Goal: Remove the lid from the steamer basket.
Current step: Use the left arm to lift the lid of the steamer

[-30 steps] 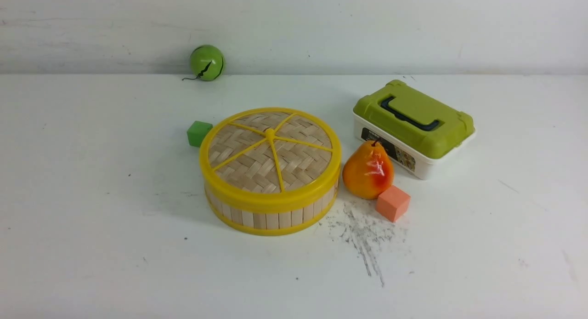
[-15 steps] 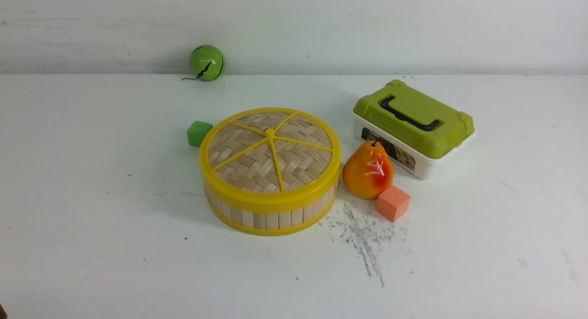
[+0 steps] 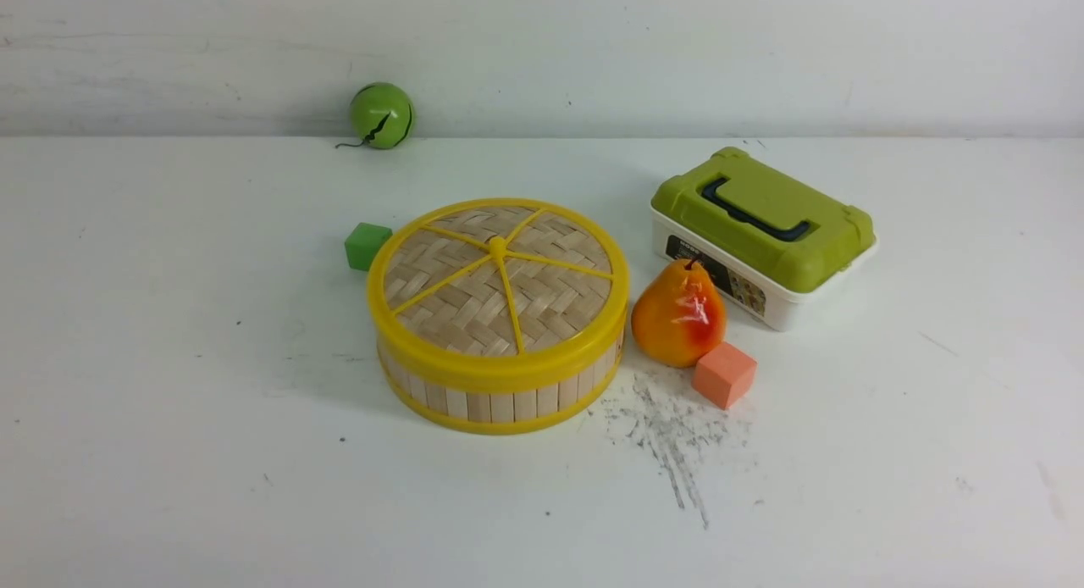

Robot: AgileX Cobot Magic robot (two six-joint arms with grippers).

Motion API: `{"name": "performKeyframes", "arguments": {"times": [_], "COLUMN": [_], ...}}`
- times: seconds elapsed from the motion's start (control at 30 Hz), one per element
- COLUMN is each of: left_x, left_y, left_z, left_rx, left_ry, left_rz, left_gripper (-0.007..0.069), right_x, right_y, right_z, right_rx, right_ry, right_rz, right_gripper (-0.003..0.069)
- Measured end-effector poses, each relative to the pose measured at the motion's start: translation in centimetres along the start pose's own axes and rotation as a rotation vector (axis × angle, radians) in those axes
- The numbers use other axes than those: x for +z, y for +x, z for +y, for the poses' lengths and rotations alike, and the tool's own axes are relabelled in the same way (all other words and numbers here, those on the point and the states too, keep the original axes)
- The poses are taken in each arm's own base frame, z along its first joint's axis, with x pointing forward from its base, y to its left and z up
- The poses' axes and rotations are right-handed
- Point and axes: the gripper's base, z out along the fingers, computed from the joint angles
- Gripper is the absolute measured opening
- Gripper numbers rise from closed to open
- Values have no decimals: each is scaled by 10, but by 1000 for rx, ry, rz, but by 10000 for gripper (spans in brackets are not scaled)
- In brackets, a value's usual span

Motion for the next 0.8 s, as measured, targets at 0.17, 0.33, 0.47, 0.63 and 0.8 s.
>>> {"name": "performKeyframes", "arguments": {"times": [0.17, 0.33, 0.47, 0.63, 0.8], "left_x": [-2, 8, 30, 74, 110], "left_y": [-22, -55, -87, -89, -52], "left_z": [-2, -8, -15, -17, -11], "left_rx": [-298, -374, -354, -297, -279], "left_ry": [54, 75, 24, -90, -197], "left_rz": [-225, -224, -42, 332, 678], "left_gripper": [50, 42, -13, -13, -13], "right_x": [0, 0, 0, 0, 0], "right_y": [0, 0, 0, 0, 0], "right_z": [0, 0, 0, 0, 0], "right_rx": [0, 0, 0, 0, 0], "right_ry": [0, 0, 0, 0, 0], "right_rz": [0, 0, 0, 0, 0], "right_gripper": [240, 240, 240, 240, 240]}}
